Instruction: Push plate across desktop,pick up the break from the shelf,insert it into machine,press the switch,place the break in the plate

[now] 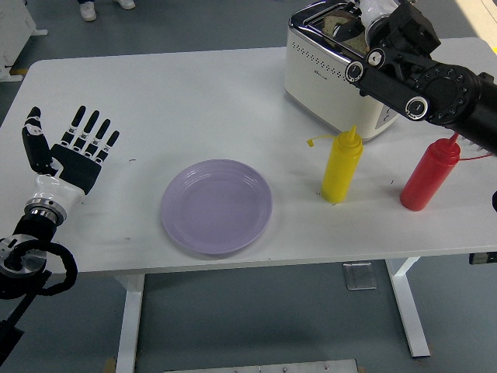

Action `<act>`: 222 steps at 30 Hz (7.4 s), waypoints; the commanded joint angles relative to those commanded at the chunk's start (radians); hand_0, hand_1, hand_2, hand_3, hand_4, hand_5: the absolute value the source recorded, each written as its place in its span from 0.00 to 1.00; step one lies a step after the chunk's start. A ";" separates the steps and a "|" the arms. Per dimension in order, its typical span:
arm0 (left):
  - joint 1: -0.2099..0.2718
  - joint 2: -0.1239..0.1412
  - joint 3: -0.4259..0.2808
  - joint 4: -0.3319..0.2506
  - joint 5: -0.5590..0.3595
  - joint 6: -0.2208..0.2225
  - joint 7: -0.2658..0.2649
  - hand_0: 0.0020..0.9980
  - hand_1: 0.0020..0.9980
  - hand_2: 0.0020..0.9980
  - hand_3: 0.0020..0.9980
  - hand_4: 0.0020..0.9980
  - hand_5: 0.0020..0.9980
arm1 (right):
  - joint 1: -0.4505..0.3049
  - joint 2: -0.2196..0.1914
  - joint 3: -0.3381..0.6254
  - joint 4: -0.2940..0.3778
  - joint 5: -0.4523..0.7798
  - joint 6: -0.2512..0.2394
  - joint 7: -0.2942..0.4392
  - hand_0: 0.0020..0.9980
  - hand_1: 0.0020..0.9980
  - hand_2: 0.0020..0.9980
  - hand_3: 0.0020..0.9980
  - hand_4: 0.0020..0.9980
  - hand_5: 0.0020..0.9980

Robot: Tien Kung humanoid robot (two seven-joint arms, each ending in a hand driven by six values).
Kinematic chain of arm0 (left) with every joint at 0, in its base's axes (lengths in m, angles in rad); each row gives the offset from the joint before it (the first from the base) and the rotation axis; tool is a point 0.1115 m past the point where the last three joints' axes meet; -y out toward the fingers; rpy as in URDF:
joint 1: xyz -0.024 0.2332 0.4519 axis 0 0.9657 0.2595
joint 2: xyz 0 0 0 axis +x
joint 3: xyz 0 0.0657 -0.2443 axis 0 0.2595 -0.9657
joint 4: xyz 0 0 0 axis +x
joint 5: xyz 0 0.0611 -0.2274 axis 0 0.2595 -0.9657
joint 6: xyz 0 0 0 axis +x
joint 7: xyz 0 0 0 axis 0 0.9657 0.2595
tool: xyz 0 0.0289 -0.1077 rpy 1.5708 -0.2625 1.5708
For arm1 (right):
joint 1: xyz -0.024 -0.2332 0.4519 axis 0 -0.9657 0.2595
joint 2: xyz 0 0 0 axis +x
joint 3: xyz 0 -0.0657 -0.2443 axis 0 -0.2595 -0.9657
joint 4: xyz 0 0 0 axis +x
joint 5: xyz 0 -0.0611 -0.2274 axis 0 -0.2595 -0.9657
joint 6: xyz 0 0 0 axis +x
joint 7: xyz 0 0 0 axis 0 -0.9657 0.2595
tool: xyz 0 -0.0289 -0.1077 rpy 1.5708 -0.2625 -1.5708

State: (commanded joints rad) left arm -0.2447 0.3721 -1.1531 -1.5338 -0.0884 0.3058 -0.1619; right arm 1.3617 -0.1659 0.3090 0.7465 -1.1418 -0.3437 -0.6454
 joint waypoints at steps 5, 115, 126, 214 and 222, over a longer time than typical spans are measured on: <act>0.000 0.000 0.001 0.001 -0.001 0.000 0.000 0.84 0.79 0.78 0.76 0.77 1.00 | 0.002 -0.003 0.011 0.009 -0.001 0.011 0.000 0.49 0.60 0.68 0.65 0.62 0.16; 0.029 -0.014 -0.021 -0.022 -0.052 -0.013 0.022 0.83 0.79 0.78 0.76 0.77 1.00 | -0.584 -0.436 0.224 0.236 -0.464 -0.098 0.705 0.20 0.26 0.55 0.45 0.08 0.00; 0.028 -0.014 -0.021 -0.022 -0.051 -0.013 0.023 0.83 0.79 0.77 0.76 0.77 1.00 | -0.587 -0.422 0.193 0.219 -0.438 -0.105 0.716 0.20 0.26 0.54 0.45 0.09 0.00; 0.034 -0.011 -0.028 -0.027 -0.053 -0.008 0.031 0.83 0.79 0.77 0.75 0.77 1.00 | -0.514 -0.532 0.614 0.529 -0.605 0.239 0.393 0.42 0.51 0.62 0.54 0.14 0.00; 0.029 -0.008 -0.031 -0.028 -0.079 -0.011 0.040 0.83 0.79 0.77 0.75 0.76 1.00 | -0.356 -0.487 0.487 0.487 -0.466 0.289 0.336 0.37 0.58 0.70 0.69 0.59 0.00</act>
State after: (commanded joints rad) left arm -0.2156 0.3646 -1.1844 -1.5613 -0.1674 0.2947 -0.1217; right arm 1.0056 -0.6531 0.7964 1.2332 -1.6075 -0.0549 -0.3093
